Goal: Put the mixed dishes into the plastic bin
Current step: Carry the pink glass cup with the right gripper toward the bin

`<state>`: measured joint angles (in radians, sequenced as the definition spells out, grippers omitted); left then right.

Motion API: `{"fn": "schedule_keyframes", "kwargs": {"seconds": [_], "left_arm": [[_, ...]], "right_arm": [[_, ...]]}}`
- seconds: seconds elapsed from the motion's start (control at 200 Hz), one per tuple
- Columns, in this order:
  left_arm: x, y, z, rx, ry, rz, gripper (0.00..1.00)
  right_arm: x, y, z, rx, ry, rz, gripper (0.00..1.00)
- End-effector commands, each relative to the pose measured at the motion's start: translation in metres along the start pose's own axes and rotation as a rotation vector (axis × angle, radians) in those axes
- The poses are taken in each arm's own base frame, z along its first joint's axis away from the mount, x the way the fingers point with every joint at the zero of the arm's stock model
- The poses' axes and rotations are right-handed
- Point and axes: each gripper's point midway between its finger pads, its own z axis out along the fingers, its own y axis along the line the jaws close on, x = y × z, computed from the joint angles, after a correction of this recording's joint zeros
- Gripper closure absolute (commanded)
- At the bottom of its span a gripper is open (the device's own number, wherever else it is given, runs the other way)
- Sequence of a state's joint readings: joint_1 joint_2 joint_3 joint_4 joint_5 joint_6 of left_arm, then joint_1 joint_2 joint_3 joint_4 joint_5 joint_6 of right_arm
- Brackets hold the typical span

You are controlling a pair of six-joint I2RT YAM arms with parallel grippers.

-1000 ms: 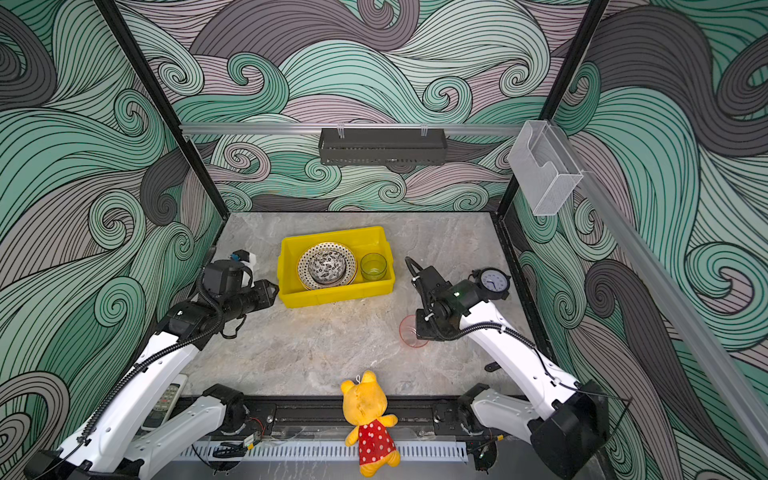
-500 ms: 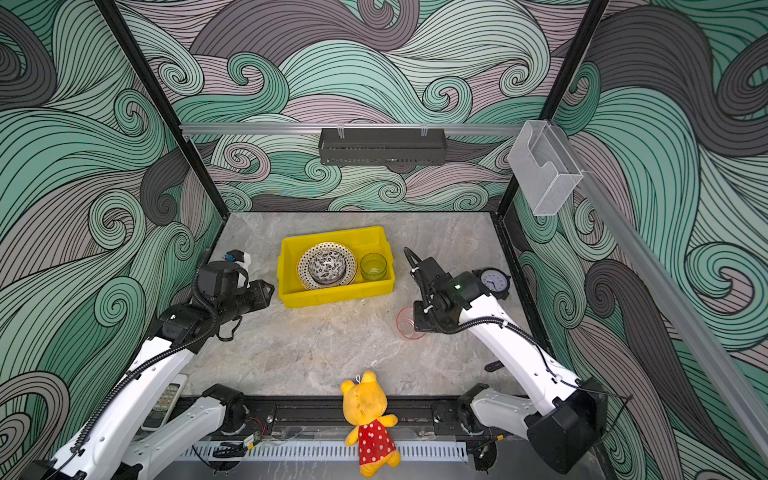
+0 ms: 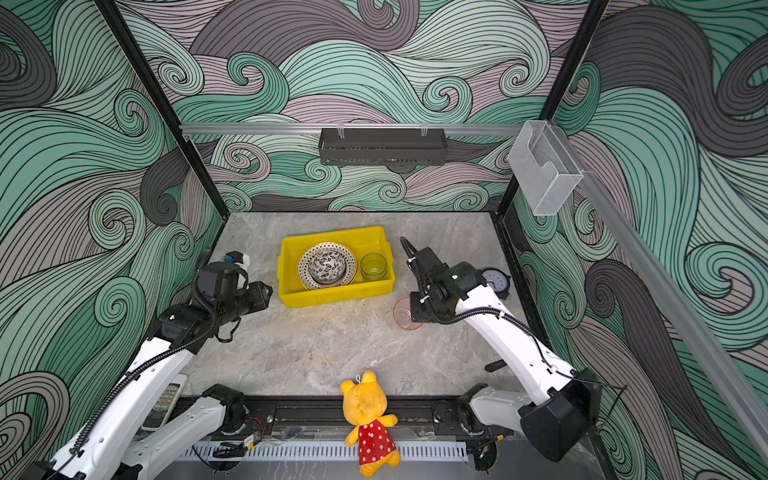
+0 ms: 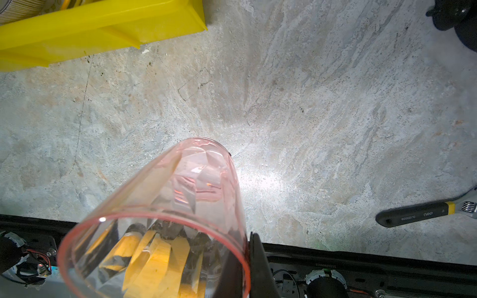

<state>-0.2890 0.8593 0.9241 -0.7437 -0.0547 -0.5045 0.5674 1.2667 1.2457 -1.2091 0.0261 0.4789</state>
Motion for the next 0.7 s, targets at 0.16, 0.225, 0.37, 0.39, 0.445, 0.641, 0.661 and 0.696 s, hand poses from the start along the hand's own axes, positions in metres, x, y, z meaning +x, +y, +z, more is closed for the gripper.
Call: {"fn": "schedule_keyframes", "kwargs": {"seconds": [0.16,0.225,0.37,0.39,0.445,0.641,0.661,0.696], "left_arm": [[-0.018,0.000,-0.017,-0.014,-0.052,0.009,0.69],[-0.019,0.002,-0.017,-0.023,-0.057,0.009,0.69],[-0.020,0.005,-0.017,-0.041,-0.071,0.004,0.69],[-0.020,0.005,-0.016,-0.042,-0.071,0.003,0.69],[-0.022,0.005,-0.016,-0.042,-0.074,0.003,0.69],[-0.027,0.003,-0.014,-0.046,-0.079,-0.001,0.69],[-0.027,0.003,-0.014,-0.047,-0.082,-0.002,0.69],[-0.028,0.004,-0.014,-0.049,-0.086,-0.001,0.69]], "right_arm": [[-0.026,0.003,-0.010,0.034,-0.046,-0.052,1.00],[-0.030,0.003,-0.010,0.042,-0.049,-0.062,1.00],[-0.037,0.003,-0.010,0.061,-0.061,-0.078,1.00],[-0.039,0.003,-0.011,0.063,-0.065,-0.079,1.00],[-0.044,0.003,-0.013,0.069,-0.078,-0.084,1.00],[-0.061,0.013,-0.018,0.051,-0.099,-0.126,1.00],[-0.062,0.014,-0.018,0.051,-0.099,-0.129,1.00],[-0.064,0.015,-0.018,0.051,-0.100,-0.132,1.00]]}}
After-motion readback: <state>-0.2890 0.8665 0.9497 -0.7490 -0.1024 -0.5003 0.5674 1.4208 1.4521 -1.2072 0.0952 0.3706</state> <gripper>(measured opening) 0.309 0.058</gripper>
